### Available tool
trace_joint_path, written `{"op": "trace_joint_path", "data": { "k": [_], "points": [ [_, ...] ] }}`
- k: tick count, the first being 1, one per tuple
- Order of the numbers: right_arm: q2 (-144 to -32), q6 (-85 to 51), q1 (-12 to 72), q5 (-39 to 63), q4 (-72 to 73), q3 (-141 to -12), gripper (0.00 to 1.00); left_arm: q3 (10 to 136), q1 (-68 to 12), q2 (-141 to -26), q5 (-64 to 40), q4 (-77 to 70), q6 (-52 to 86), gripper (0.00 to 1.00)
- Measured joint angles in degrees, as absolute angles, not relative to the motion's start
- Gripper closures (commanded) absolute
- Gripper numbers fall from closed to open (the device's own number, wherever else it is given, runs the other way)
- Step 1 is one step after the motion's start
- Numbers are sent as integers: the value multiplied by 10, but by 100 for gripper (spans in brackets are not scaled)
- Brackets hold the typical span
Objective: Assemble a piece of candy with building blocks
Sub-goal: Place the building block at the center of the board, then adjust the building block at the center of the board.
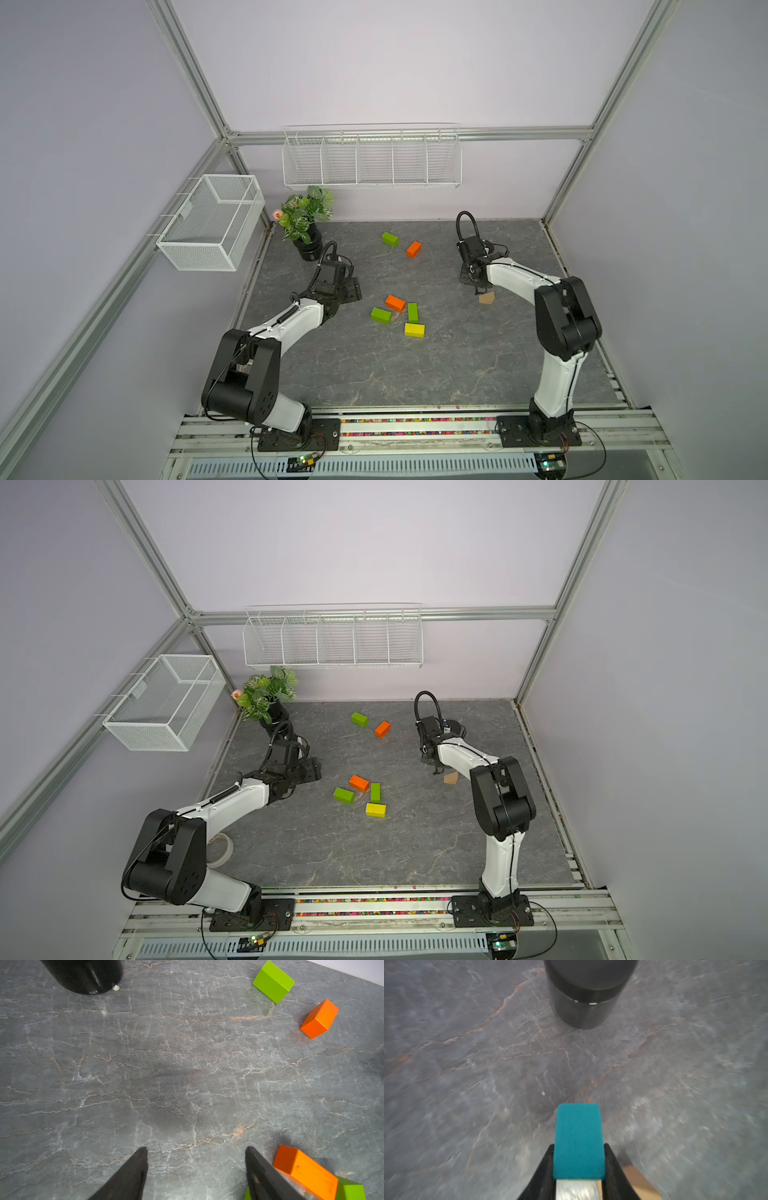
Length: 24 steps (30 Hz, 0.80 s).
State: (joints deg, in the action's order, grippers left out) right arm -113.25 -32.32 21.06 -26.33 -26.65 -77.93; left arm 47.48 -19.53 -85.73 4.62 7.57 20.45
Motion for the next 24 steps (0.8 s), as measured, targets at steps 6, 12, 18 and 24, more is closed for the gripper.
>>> {"op": "trace_joint_path", "data": {
  "k": [6,12,18,24],
  "points": [
    [-1162,-322,210,-263,-256,-781,51,475,-195,-857,46,76,205,25],
    [-1158,-321,210,-268,-252,-768,49,475,-195,-857,46,76,206,25],
    [-1068,-316,236,-286,-253,-727,48,475,-195,-857,47,76,206,25],
    [-968,-288,345,-244,-211,-716,47,475,-195,-856,51,76,207,25]
  ]
}}
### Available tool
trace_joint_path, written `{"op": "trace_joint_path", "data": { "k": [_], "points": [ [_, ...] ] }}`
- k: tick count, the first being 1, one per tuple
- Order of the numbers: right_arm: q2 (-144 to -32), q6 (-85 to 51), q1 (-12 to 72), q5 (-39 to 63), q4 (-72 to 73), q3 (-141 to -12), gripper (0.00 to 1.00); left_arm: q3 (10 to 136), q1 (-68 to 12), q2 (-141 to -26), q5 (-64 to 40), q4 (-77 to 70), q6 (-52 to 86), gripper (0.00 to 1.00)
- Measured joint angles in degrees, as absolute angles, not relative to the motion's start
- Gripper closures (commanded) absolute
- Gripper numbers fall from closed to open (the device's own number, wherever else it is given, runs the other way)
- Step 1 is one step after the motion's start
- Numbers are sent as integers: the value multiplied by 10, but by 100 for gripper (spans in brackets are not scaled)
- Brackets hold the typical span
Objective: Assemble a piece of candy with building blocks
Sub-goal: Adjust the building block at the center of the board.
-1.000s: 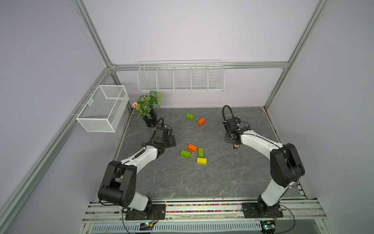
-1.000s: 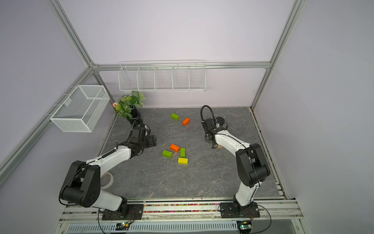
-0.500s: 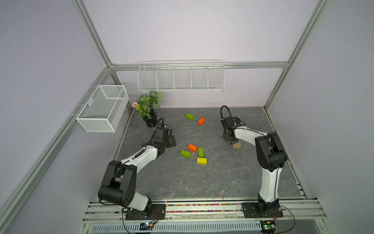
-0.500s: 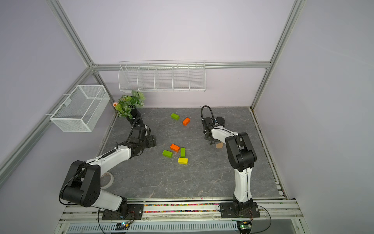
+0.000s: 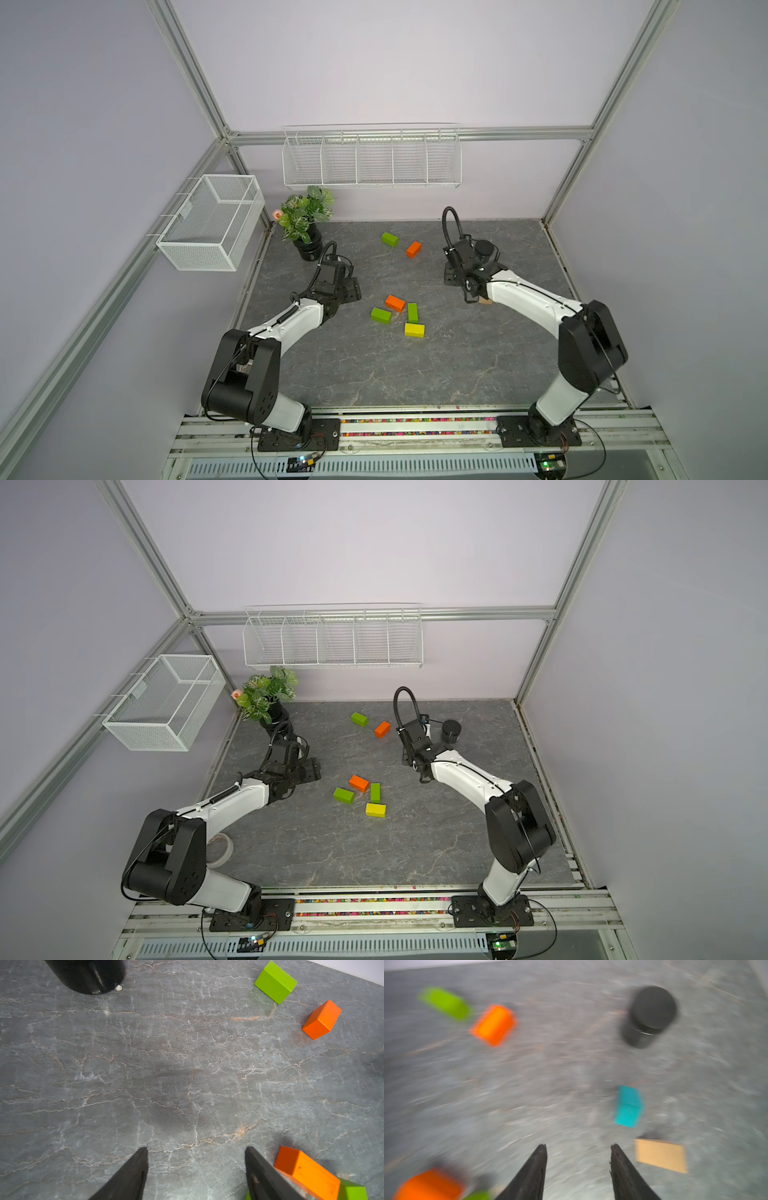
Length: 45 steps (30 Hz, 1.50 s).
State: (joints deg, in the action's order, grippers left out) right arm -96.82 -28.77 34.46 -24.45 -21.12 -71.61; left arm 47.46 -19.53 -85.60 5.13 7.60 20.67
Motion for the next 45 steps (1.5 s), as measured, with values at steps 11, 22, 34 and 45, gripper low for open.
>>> {"op": "trace_joint_path", "data": {
  "k": [11,22,34,45],
  "points": [
    [-1023,-258,384,-76,-196,-698,48,466,-195,-834,76,70,210,25],
    [-1074,-246,433,-12,-198,-720,48,466,-195,-834,83,70,211,25],
    [-1122,-242,448,-17,-223,-731,56,466,-195,-839,86,70,215,25],
    [-1113,-242,442,1,-185,-707,70,466,-195,-848,86,71,215,25]
  ]
}}
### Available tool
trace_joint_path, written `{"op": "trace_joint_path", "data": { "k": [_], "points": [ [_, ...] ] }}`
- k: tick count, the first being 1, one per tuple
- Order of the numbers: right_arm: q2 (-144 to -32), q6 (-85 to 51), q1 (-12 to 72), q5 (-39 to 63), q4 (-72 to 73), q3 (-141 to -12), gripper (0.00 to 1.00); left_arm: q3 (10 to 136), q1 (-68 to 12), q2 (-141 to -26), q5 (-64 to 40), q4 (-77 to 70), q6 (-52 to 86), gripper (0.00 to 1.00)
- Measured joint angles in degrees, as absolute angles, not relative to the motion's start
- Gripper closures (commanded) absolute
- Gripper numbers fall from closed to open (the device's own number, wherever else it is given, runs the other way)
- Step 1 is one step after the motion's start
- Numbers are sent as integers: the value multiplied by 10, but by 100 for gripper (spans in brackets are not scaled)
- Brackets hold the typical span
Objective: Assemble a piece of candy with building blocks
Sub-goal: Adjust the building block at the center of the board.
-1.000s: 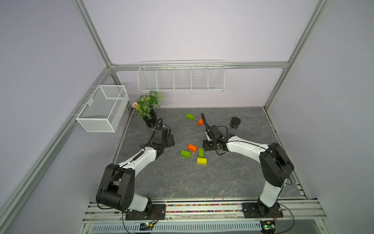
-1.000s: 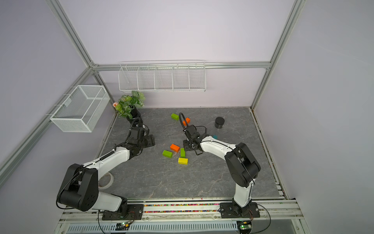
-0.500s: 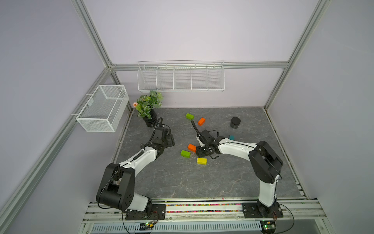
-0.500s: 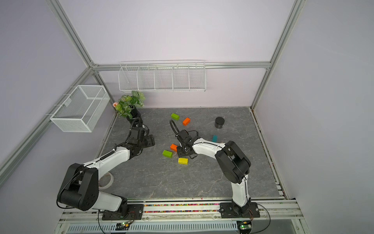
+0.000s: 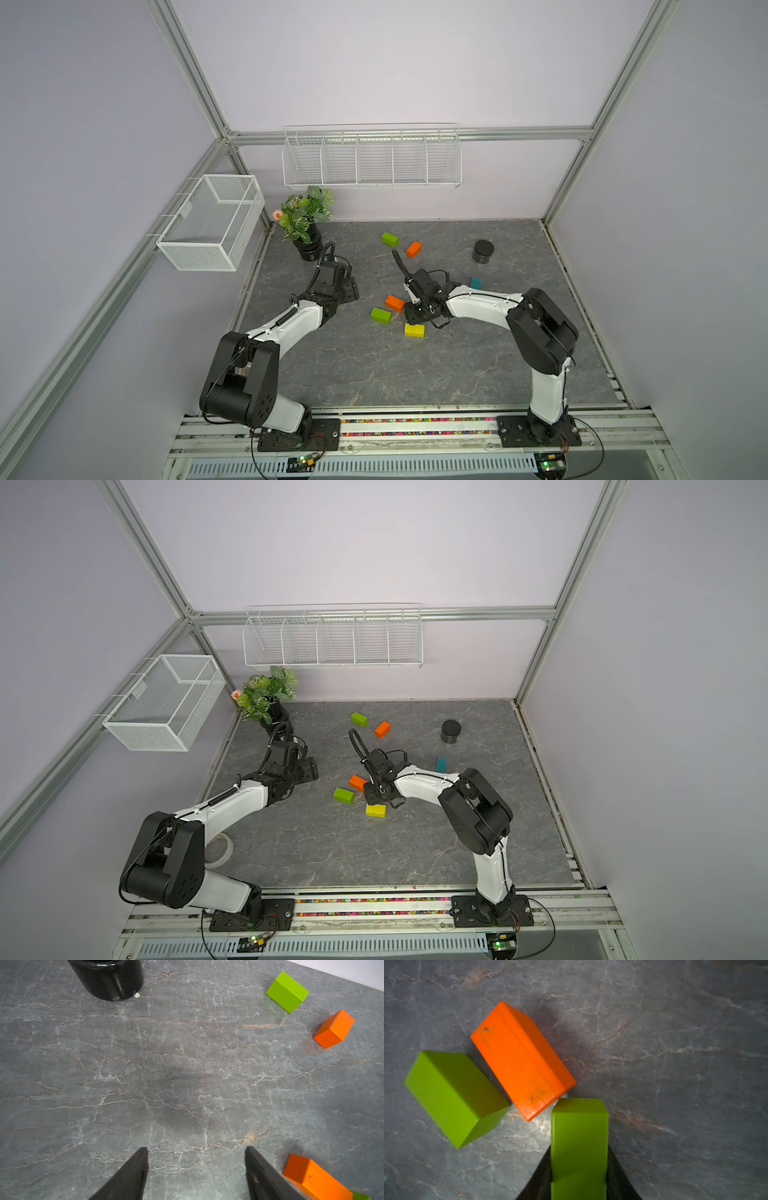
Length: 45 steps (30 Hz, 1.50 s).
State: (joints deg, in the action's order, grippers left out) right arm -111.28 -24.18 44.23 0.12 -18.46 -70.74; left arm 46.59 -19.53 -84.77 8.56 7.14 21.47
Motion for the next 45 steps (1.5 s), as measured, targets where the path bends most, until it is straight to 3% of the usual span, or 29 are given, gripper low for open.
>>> {"op": "trace_joint_path", "data": {
  "k": [9,15,20,45],
  "points": [
    [-1101,-300,342,207,-18,-618,69,466,-195,-848,86,73,215,25],
    [-1104,-301,326,240,-15,-621,54,466,-195,-848,86,76,215,26],
    [-1105,-286,328,221,-45,-635,49,466,-195,-848,86,76,218,26],
    [-1088,-130,334,-9,-160,-665,59,466,-195,-856,85,76,220,26]
  ]
}}
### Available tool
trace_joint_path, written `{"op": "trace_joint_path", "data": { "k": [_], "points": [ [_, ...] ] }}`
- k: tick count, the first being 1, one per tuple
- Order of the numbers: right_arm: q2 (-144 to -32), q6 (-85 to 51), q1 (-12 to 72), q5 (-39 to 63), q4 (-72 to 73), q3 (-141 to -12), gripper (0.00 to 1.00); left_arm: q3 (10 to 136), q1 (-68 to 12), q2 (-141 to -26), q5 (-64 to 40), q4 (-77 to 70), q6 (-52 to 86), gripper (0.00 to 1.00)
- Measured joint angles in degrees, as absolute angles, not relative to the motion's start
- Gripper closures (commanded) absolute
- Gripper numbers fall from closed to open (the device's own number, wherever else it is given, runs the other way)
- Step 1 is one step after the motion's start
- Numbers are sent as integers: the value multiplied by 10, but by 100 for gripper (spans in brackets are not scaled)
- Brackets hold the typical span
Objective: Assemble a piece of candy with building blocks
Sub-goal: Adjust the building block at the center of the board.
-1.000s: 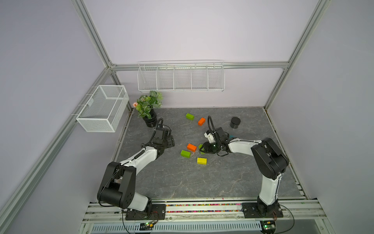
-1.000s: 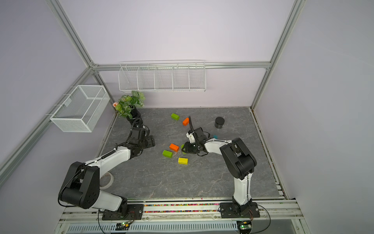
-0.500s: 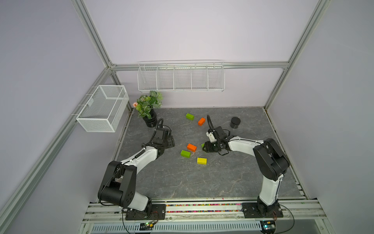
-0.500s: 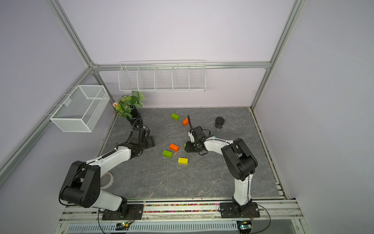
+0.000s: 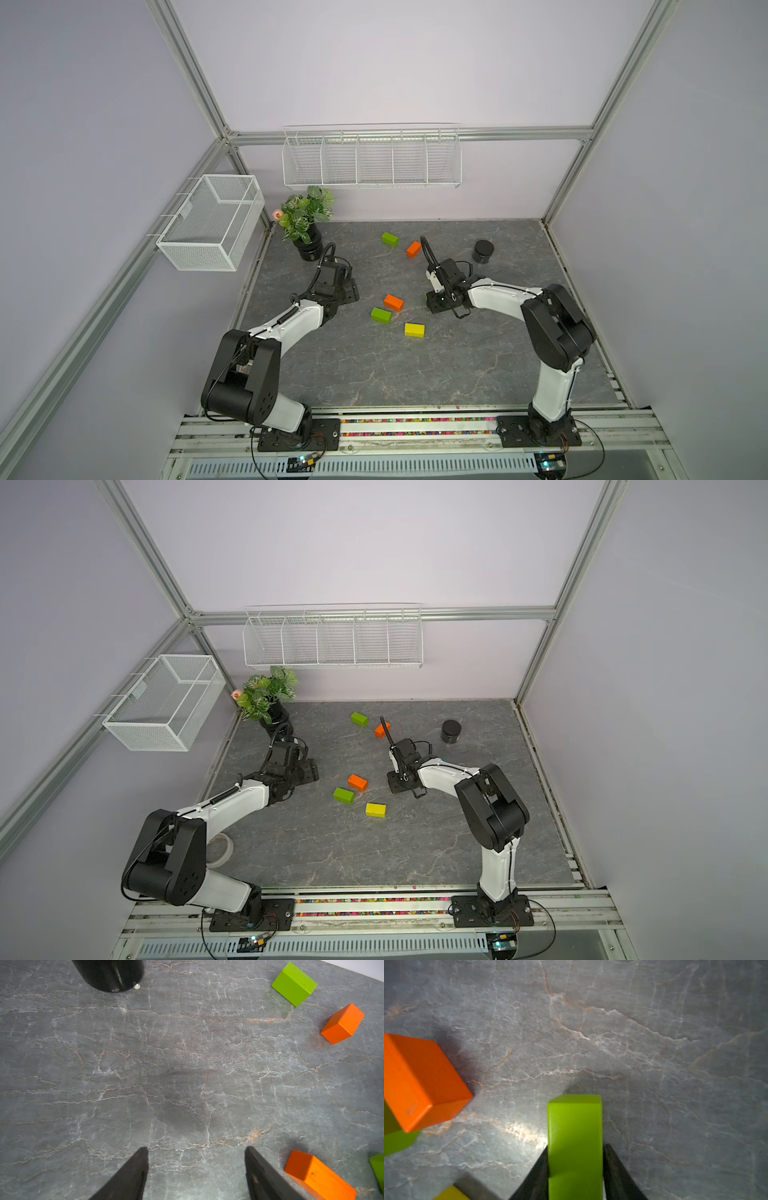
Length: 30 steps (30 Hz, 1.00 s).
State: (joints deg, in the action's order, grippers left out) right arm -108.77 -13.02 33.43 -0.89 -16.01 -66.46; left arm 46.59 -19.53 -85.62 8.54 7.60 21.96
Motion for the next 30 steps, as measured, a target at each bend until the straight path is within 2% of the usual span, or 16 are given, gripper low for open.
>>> {"op": "trace_joint_path", "data": {
  "k": [5,14,18,19,25,30],
  "points": [
    [-1088,-75,335,7,-158,-665,60,466,-195,-858,85,76,220,26],
    [-1088,-1,340,120,-156,-664,60,466,-195,-866,85,76,221,26],
    [-1088,20,352,138,-160,-664,53,466,-195,-867,85,76,221,26],
    [-1088,22,355,137,-161,-664,48,466,-195,-867,85,76,221,26],
    [-1069,30,366,77,-154,-651,47,466,-195,-873,84,76,221,26],
    [-969,22,379,-8,-137,-599,47,466,-195,-877,80,76,221,26]
  ]
}}
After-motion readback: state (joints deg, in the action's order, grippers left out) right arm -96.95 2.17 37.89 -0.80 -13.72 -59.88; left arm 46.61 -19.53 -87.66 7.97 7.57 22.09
